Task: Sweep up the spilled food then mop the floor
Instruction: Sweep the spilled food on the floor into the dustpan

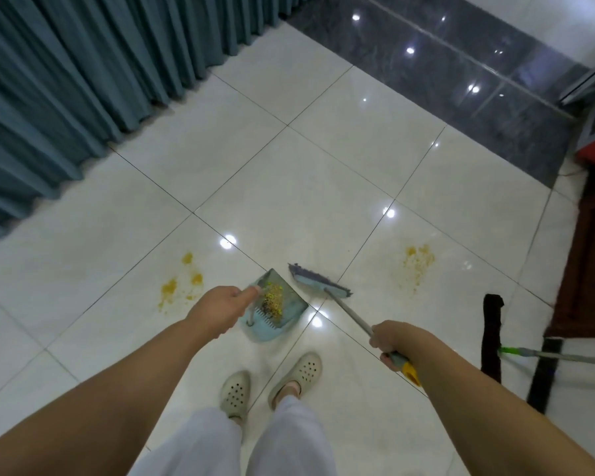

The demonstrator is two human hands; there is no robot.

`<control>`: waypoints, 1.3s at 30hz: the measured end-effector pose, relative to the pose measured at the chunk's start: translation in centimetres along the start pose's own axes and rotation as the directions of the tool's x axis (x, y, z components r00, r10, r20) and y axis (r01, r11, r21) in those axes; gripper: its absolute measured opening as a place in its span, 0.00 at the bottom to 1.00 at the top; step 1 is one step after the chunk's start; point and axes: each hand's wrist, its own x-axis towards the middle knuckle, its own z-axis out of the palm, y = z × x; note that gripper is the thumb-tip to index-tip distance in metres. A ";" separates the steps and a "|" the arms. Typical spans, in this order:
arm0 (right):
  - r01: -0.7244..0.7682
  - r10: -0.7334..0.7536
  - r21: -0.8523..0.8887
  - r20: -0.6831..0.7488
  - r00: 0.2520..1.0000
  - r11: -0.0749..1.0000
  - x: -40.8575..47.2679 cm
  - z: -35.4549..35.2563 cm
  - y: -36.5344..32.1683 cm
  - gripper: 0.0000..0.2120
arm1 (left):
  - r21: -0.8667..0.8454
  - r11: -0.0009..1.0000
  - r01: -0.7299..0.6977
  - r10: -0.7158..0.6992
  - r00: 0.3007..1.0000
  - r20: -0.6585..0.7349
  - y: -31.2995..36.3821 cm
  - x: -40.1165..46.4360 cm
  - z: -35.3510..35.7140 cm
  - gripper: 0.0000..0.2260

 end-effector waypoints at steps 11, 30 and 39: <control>-0.249 0.234 0.397 0.087 0.968 0.883 0.7 -0.8 1.3 0.06 | 0.091 0.995 -0.030 0.032 0.999 -0.016 -1.6 0.0 -1.0 0.25; -0.186 0.022 0.457 0.341 0.940 0.870 -2.9 2.2 2.7 0.18 | 0.084 0.996 -0.013 0.005 0.996 0.094 -2.5 0.5 -2.1 0.25; -0.151 0.053 0.486 0.210 0.976 0.861 -2.3 2.0 0.9 0.07 | 0.039 0.999 -0.013 0.009 0.995 0.094 -4.1 -1.2 -3.2 0.23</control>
